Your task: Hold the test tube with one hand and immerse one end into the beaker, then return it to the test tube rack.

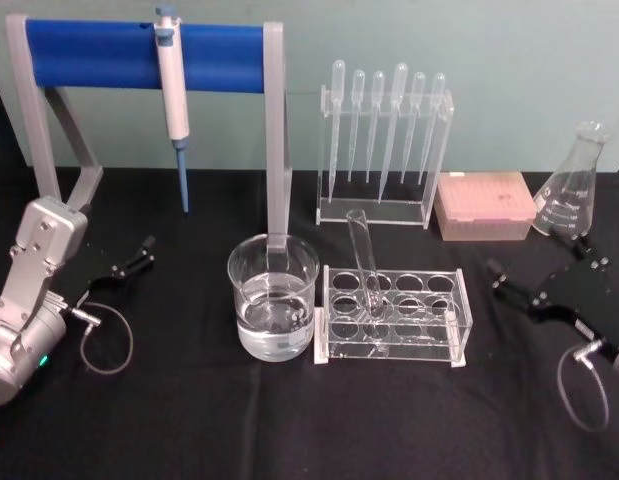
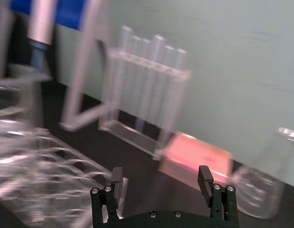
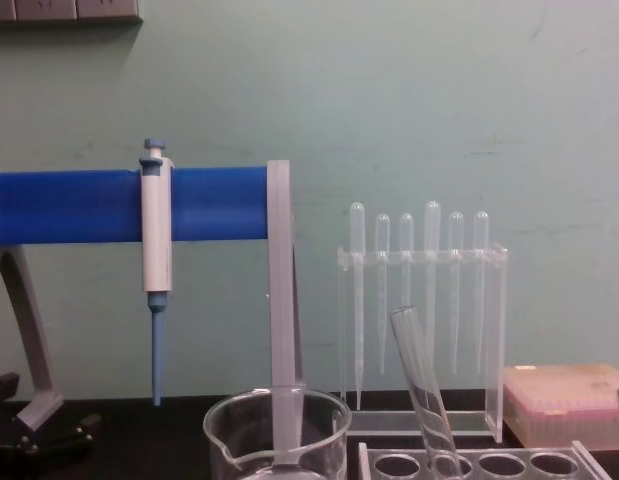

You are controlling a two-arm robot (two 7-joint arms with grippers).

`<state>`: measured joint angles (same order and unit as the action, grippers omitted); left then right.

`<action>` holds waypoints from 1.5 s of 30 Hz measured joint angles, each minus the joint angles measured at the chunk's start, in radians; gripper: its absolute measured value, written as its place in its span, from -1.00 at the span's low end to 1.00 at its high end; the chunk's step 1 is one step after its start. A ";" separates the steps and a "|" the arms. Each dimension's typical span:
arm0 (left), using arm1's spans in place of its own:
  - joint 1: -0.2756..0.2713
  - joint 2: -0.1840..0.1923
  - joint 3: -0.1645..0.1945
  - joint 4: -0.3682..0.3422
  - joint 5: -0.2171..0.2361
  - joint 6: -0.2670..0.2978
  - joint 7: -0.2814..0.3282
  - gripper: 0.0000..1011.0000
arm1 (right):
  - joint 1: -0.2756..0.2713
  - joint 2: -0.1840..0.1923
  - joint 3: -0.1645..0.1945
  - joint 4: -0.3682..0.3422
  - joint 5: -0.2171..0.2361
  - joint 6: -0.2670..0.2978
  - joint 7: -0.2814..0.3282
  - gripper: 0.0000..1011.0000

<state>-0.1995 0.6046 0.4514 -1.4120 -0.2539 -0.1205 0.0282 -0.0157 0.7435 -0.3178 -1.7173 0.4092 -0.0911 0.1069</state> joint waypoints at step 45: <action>0.000 0.000 0.000 0.000 0.000 0.000 0.000 0.98 | 0.321 -0.203 -0.175 0.091 -0.035 0.302 0.372 0.32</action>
<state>-0.1995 0.6047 0.4514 -1.4120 -0.2539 -0.1205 0.0283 0.3053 0.5402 -0.4924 -1.6260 0.3742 0.2112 0.4790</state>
